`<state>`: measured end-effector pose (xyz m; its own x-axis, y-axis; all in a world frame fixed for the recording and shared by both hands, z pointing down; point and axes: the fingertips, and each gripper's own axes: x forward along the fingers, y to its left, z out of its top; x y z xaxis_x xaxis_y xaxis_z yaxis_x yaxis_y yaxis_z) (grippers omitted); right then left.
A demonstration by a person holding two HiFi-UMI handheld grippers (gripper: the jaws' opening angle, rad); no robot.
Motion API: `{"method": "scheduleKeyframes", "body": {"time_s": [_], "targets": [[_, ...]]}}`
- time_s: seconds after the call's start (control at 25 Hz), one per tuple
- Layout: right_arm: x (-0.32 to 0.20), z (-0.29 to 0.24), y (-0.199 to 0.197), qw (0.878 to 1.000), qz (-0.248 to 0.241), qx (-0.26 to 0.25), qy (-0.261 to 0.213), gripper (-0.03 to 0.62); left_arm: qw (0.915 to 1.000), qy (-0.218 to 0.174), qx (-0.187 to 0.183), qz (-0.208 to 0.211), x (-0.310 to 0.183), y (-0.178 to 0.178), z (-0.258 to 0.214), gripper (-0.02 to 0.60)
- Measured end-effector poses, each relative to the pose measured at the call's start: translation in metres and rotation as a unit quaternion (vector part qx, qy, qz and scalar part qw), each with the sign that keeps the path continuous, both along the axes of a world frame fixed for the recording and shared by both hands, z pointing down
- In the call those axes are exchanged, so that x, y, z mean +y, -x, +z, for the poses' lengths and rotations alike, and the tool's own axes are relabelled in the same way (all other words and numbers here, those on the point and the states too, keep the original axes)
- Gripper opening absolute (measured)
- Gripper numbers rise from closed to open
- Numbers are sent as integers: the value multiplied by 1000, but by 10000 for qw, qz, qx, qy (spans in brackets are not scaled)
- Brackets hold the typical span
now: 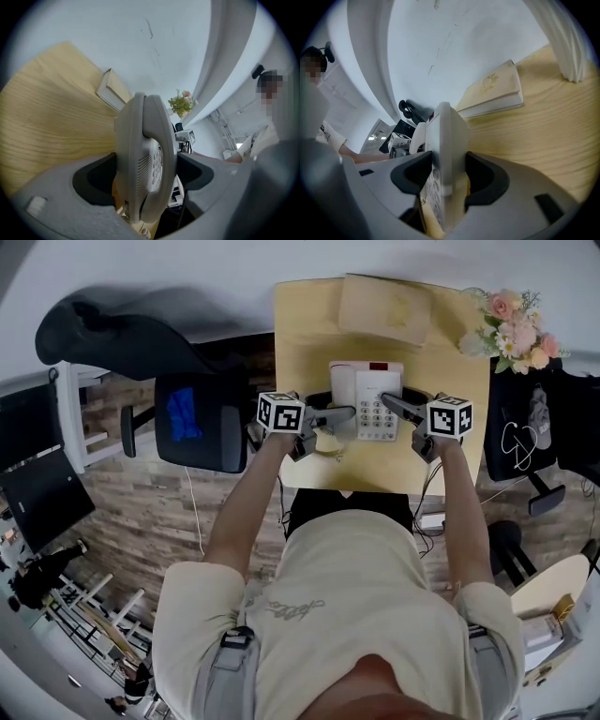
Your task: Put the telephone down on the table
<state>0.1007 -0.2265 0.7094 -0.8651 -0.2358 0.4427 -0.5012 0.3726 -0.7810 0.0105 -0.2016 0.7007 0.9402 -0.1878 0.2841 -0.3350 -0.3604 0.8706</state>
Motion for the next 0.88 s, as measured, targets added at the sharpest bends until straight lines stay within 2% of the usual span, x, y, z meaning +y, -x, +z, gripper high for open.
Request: {"method": "scheduleKeyframes", "body": {"time_s": [0.32, 0.48, 0.88], "targets": [[-13, 21, 3, 9997, 26, 3, 253, 213, 9996, 232, -60, -134, -13, 2, 20, 387], [-14, 31, 4, 9993, -5, 34, 379, 213, 9993, 333, -146, -47, -16, -1, 27, 393], [-19, 43, 2, 9978, 155, -8, 643, 215, 9973, 721, -54, -116, -21, 1, 35, 391]]}}
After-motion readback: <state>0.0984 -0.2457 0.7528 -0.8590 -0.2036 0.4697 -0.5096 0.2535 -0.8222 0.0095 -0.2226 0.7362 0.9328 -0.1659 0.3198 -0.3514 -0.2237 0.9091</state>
